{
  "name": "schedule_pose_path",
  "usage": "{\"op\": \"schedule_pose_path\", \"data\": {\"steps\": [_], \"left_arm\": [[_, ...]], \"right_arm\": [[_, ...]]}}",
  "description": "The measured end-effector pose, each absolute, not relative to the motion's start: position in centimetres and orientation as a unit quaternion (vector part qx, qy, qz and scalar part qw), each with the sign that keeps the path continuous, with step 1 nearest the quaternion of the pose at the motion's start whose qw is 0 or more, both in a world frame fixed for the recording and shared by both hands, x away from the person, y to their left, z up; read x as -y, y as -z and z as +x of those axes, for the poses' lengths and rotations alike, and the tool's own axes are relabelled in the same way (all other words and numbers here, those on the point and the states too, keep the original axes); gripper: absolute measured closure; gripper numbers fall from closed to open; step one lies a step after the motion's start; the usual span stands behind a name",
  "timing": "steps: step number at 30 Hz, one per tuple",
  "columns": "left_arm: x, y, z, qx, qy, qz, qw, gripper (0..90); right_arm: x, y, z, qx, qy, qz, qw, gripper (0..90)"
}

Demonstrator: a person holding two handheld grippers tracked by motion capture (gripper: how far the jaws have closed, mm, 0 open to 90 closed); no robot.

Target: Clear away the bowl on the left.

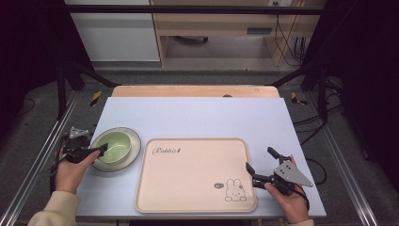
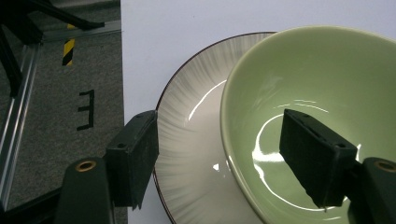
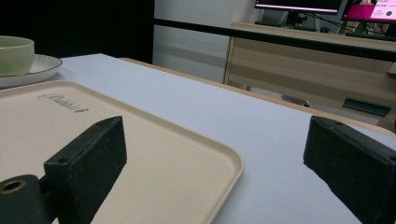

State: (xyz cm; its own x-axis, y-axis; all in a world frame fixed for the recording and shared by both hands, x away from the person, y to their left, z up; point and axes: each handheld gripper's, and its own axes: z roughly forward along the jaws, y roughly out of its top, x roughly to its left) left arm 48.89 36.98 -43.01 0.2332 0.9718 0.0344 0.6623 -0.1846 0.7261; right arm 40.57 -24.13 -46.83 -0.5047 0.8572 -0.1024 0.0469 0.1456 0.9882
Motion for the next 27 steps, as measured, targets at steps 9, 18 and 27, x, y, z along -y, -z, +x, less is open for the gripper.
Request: {"op": "schedule_pose_path", "data": {"steps": [9, 18, 27], "left_arm": [[-37.4, 43.5, 49.5, -0.589, -0.211, 0.715, 0.312, 43.8], [-38.1, 43.9, 49.9, -0.615, -0.179, 0.696, 0.325, 56.5], [-37.6, 44.2, 50.3, -0.62, -0.168, 0.698, 0.317, 68.8]], "right_arm": [[24.0, 46.8, 40.6, -0.664, -0.56, 0.337, 0.363, 6.0], [24.0, 46.8, 40.6, -0.666, -0.559, 0.337, 0.362, 6.0], [23.9, 46.8, 40.5, -0.666, -0.56, 0.338, 0.358, 6.0]]}}
